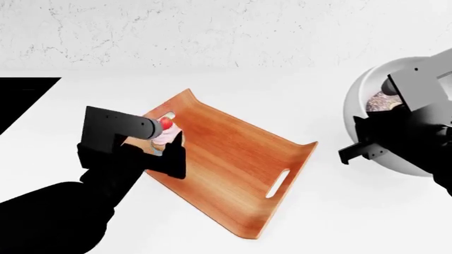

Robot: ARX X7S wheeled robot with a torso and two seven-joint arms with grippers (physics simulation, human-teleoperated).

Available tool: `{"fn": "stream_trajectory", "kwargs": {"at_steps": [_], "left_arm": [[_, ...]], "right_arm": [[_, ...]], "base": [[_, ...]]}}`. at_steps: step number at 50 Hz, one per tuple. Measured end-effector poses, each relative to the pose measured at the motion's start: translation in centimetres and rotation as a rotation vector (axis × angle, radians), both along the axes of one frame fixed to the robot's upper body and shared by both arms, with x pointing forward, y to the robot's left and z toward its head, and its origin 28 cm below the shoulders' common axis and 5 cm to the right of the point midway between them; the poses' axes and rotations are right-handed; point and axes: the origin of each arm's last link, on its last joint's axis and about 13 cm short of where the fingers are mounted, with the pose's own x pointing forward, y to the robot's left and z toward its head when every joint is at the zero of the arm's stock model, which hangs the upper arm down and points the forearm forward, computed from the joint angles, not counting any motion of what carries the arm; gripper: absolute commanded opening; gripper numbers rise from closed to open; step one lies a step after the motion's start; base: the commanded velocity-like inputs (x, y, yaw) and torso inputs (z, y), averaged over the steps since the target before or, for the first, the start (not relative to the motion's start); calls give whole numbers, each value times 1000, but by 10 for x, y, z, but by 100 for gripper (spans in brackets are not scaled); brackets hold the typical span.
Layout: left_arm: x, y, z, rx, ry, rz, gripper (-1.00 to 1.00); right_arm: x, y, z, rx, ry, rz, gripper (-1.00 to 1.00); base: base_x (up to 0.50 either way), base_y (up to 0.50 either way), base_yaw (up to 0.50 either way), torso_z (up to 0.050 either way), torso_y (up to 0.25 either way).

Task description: Pick up the bowl with donut and place it on the tray. Pick up the cupcake and place it on the tray.

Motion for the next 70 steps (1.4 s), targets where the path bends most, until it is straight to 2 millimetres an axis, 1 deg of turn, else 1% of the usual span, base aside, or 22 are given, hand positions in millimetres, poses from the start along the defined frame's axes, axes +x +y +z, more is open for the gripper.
{"fn": "stream_trajectory", "kwargs": {"at_steps": [9, 18, 30, 38, 45, 57, 70], "left_arm": [[-22, 3, 6, -22, -76, 34, 100], [-43, 11, 9, -24, -136, 93, 100], [-66, 22, 7, -24, -193, 149, 100], [-80, 25, 6, -29, -226, 165, 100], [-86, 26, 5, -30, -250, 167, 100], [-91, 28, 1, -40, -268, 165, 100], [-92, 28, -2, -43, -268, 169, 100]], "right_arm": [[-1, 5, 7, -1, -14, 29, -100], [-3, 16, 19, -13, -34, 86, -100], [-5, 38, 34, -51, -41, 186, -100], [-5, 55, 38, -77, -32, 280, -100], [-6, 68, 39, -93, -21, 360, -100], [-8, 86, 40, -98, -3, 469, -100], [0, 102, 31, -60, 29, 568, -100]], "base": [[0, 0, 0, 0, 0], [0, 0, 0, 0, 0], [0, 0, 0, 0, 1], [0, 0, 0, 0, 0], [0, 0, 0, 0, 1], [0, 0, 0, 0, 0], [0, 0, 0, 0, 1]]}}
